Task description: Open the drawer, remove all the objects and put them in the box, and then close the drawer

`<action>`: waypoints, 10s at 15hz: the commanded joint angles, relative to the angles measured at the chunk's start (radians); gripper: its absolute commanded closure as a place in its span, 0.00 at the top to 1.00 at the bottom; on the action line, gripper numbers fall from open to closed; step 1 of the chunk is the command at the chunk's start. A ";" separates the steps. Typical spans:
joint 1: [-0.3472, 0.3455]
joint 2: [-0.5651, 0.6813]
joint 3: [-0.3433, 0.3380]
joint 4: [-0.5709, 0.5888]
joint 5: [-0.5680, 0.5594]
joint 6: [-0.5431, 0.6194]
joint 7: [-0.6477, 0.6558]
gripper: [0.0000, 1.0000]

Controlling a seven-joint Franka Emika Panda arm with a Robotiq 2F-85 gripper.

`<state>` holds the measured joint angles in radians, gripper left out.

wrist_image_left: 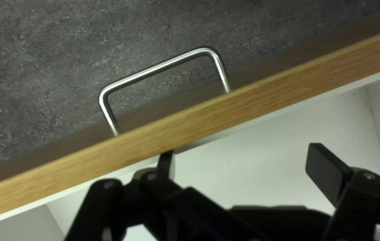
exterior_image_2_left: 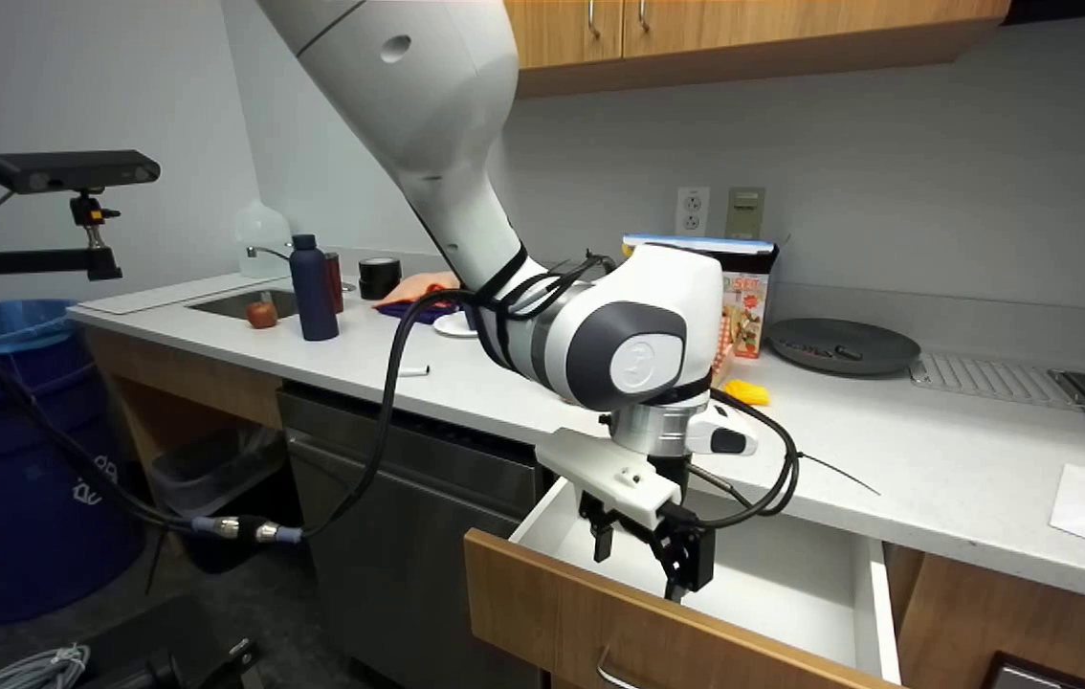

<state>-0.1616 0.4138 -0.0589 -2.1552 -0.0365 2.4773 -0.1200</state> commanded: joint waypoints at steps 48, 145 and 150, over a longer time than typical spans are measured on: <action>0.000 0.080 0.094 0.233 0.349 -0.067 0.059 1.00; 0.126 0.352 0.192 1.049 0.069 -0.224 -0.104 0.82; 0.124 0.248 0.172 0.964 0.061 -0.359 -0.090 1.00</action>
<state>-0.0440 0.7297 0.1354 -1.1465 0.0152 2.1890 -0.1975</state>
